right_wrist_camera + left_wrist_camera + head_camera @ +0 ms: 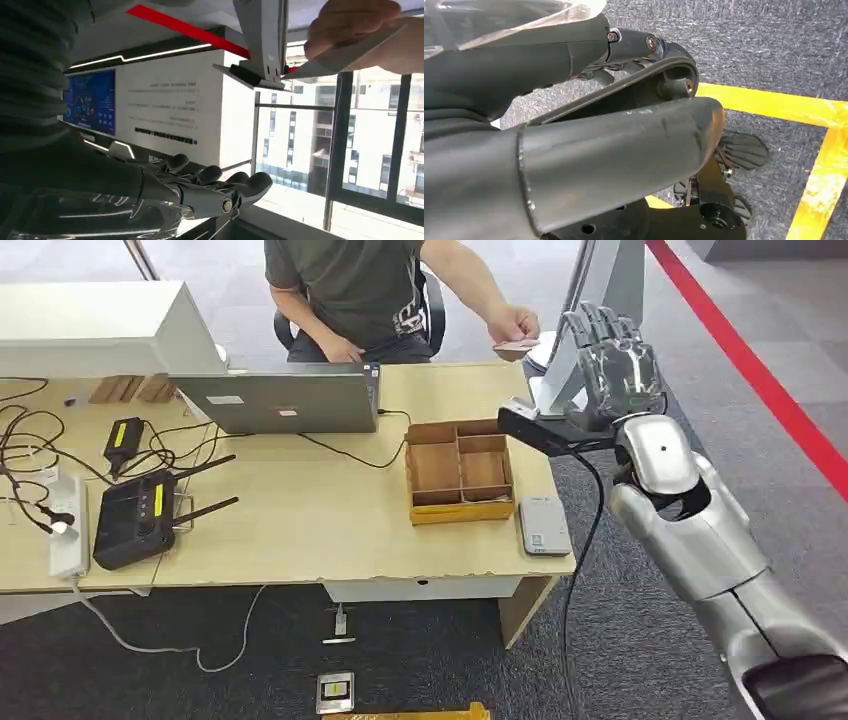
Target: Pass the card to the sensor for recognition and then transmit it.
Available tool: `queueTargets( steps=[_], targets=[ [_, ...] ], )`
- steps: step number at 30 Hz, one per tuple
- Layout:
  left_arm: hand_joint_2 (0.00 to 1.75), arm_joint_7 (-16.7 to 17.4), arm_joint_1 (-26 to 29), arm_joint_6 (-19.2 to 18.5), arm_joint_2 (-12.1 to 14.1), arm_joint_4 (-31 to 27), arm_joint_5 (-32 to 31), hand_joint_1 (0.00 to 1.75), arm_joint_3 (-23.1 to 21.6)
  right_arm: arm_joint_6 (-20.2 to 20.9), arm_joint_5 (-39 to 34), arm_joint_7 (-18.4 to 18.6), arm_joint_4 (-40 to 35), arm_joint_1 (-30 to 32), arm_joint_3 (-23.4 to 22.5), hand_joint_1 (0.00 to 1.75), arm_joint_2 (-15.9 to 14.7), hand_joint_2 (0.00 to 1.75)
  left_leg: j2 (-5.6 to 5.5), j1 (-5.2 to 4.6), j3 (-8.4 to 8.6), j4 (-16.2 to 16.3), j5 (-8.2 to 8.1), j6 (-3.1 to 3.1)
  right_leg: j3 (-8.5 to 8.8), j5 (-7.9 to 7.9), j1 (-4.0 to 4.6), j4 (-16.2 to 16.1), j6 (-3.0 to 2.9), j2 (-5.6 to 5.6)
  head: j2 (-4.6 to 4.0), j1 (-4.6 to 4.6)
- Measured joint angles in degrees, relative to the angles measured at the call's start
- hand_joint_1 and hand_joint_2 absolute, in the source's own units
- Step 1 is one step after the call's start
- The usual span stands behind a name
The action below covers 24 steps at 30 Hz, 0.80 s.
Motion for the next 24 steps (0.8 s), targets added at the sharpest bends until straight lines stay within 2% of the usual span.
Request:
queueTargets(
  steps=[5,14,16,17,24],
  targets=[
    [0.00,0.0,0.0,-0.1,0.0,0.0,0.5,0.00,-0.2,-2.5,-1.3,-0.3,6.4,-2.0,2.1,0.00,3.1,1.75,0.00,0.00,0.01,0.0,0.02,-0.01,-0.02,0.01,0.01,0.0,-0.02,0.00,0.00,0.00],
    [0.00,0.7,0.1,0.3,0.0,0.0,1.2,0.00,-0.2,-4.4,-2.1,-0.8,12.7,-2.4,3.9,0.00,5.4,1.75,0.01,0.00,-0.02,0.0,0.00,0.00,-0.06,0.01,-0.02,0.0,-0.01,0.00,0.00,0.00],
    [0.00,0.6,0.2,0.3,0.0,0.0,1.2,0.00,-0.2,-4.8,-2.0,-0.7,13.5,-2.4,4.3,0.96,5.5,1.75,0.02,0.00,-0.02,0.0,0.00,0.00,-0.06,0.01,-0.02,0.0,-0.01,0.00,0.00,0.00],
    [0.00,0.6,0.2,0.3,0.0,0.0,1.2,0.00,-0.2,-5.0,-2.1,-0.5,13.9,-2.4,4.4,1.75,5.6,1.75,0.03,0.00,-0.01,0.0,0.00,0.00,-0.06,0.01,-0.01,0.0,-0.01,0.00,0.00,0.00],
    [0.00,0.4,0.3,0.3,0.0,0.0,1.6,0.00,-0.2,-5.3,-3.2,-0.5,15.5,-2.4,4.8,1.75,5.6,1.75,0.03,0.00,-0.01,0.0,0.00,0.00,-0.07,0.01,-0.01,0.0,-0.01,0.00,0.00,0.00]
  ],
)
